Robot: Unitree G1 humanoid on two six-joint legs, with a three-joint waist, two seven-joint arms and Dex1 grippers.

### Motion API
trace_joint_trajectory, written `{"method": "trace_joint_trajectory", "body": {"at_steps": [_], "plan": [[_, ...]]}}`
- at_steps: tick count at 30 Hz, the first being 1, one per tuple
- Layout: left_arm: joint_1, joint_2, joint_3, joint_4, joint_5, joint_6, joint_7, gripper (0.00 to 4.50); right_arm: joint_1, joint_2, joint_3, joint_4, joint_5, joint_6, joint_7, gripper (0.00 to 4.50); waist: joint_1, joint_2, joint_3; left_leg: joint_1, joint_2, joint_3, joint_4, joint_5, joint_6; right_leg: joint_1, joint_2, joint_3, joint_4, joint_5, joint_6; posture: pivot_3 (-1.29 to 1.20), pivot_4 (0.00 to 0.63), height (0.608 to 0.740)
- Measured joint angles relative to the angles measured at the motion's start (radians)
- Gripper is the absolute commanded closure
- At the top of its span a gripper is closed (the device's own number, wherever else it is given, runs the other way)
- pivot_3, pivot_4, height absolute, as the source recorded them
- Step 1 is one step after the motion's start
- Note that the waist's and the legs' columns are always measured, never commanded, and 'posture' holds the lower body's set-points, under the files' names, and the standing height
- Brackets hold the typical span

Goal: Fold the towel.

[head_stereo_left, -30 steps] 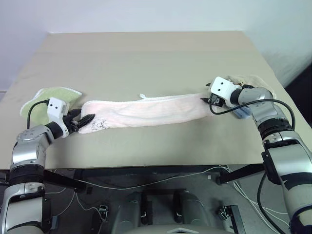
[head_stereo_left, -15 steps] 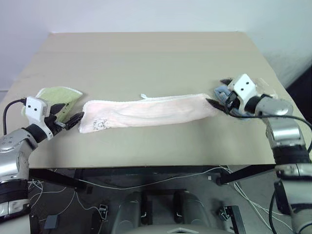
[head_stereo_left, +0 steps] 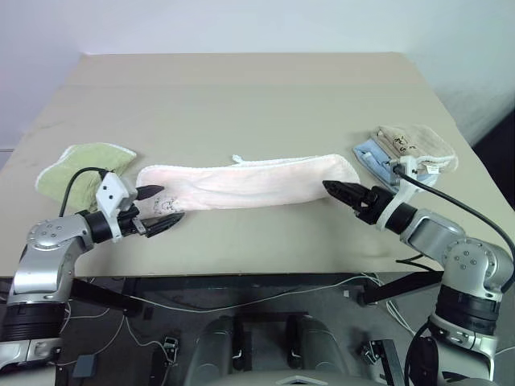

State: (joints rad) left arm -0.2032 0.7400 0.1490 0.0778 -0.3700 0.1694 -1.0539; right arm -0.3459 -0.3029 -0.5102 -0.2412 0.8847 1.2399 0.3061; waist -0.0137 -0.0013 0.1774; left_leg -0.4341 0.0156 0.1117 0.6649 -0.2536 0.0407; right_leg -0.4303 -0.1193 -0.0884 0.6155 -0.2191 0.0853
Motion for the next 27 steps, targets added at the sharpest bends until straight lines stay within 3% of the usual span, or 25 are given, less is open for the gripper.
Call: {"method": "trace_joint_trajectory", "body": {"at_steps": [10, 23, 27], "plan": [[-0.001, -0.029, -0.068, -0.039, 0.013, -0.011, -0.028, 0.0, -0.058, 0.181, -0.183, 0.119, 0.148, 0.055, -0.326, 0.03, -0.003, 0.001, 0.0, -0.001, 0.0, 0.001, 0.0, 0.002, 0.003, 0.0, 0.002, -0.001, 0.0, 0.0, 0.0, 0.0, 0.15, 0.74], [0.021, -0.048, -0.086, -0.072, 0.011, -0.006, -0.014, 0.0, -0.204, 0.276, -0.202, 0.332, 0.191, -0.206, -0.518, 0.03, -0.007, -0.001, -0.002, 0.003, 0.001, 0.001, 0.0, 0.002, 0.004, 0.003, 0.006, -0.001, 0.0, 0.0, 0.001, 0.0, 0.15, 0.74], [0.04, -0.051, -0.085, -0.081, 0.009, -0.003, -0.01, 0.0, -0.216, 0.276, -0.205, 0.385, 0.2, -0.276, -0.54, 0.97, -0.004, -0.002, -0.005, 0.004, 0.001, 0.001, 0.0, 0.002, 0.004, 0.005, 0.006, -0.001, 0.0, 0.0, 0.0, 0.0, 0.15, 0.74]]}}
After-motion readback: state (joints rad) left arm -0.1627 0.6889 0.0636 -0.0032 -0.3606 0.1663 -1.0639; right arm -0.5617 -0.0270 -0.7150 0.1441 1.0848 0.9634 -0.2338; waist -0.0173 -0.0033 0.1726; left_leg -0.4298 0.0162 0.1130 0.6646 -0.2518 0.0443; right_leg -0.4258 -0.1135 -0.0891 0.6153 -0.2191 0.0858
